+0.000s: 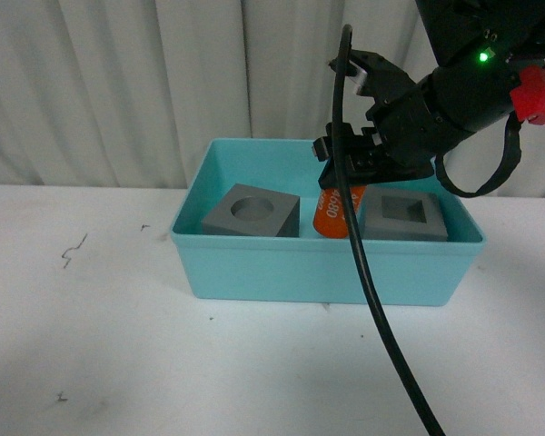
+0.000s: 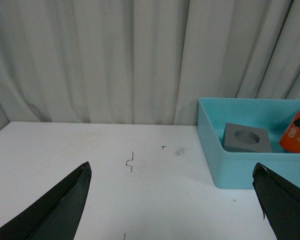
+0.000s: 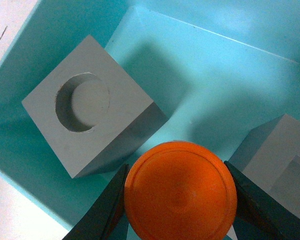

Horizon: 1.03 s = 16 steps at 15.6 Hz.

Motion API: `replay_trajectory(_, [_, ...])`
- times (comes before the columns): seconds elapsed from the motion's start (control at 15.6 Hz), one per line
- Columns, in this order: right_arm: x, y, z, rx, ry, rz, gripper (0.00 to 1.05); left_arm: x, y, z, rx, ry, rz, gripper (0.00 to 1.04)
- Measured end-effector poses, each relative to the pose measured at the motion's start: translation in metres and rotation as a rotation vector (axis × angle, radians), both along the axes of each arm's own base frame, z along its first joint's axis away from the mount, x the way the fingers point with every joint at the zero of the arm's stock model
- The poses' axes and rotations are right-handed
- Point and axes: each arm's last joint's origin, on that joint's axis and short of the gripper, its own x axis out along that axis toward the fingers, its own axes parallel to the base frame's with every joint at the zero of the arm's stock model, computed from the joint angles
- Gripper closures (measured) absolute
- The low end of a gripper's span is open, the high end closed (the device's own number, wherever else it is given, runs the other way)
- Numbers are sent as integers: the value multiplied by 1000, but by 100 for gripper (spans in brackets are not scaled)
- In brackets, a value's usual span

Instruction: Place gray and orange parts in blue box

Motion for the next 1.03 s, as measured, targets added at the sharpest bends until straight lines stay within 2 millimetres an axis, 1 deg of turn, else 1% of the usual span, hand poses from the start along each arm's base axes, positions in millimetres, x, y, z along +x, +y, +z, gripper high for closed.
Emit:
replay_trajectory(0.32, [3,0,-15,-13,27,0,56,0,0,0,0,0,0,7])
replay_trajectory(0.45, [3,1,-16,-14,28,1,56,0,0,0,0,0,0,7])
replay_trajectory(0.77, [4,1,-14,-14,22,3,5,0,0,0,0,0,0,7])
replay_trajectory(0.83, [5,1,-13,-13,19,2,7,0,0,0,0,0,0,7])
replay_trajectory(0.96, [5,0,-9,-9,6,0,6,0,0,0,0,0,0,7])
replay_trajectory(1.03, [5,-2,-3,-3,-8,-3,6,0,0,0,0,0,0,7])
